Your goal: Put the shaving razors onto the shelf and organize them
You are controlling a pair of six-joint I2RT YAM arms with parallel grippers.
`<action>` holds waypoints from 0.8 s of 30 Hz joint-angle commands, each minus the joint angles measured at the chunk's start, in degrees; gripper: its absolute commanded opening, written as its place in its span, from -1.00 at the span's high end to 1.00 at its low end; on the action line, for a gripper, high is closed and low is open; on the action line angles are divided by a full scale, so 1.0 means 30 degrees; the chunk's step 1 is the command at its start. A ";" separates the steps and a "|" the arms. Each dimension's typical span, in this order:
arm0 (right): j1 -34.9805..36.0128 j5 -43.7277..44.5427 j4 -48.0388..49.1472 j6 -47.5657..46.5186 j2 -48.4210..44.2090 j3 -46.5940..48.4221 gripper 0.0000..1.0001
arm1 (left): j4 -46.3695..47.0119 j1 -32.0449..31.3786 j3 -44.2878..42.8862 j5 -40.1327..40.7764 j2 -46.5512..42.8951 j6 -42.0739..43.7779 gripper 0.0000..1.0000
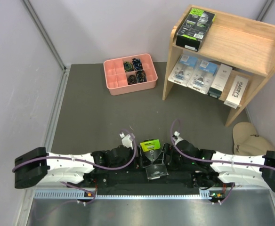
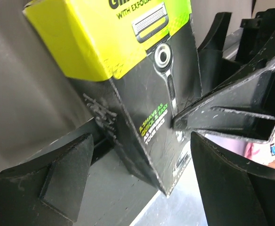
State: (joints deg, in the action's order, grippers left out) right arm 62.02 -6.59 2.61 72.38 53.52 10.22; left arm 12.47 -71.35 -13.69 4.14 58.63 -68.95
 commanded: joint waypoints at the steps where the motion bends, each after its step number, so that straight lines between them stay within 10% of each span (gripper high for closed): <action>1: 0.0215 -0.0323 0.3257 0.0629 0.0939 -0.0388 -0.58 | 0.2988 -0.0093 0.0287 -0.0119 0.1021 -0.0074 -0.75; 11: 0.0977 0.0642 0.5517 0.0425 0.0416 -0.0418 0.49 | 0.4198 -0.0093 0.0378 -0.0153 0.0265 0.0451 -0.76; 24: 0.0948 0.7171 -0.3708 -0.2092 -0.7607 0.3183 0.74 | -0.8169 -0.0064 -0.4253 0.5532 -0.7468 0.3353 -0.85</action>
State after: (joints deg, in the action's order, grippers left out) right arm 64.34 4.51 -4.40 69.67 37.21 11.97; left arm -4.34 -71.35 -23.03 14.39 40.27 -62.15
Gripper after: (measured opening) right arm 0.389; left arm 0.917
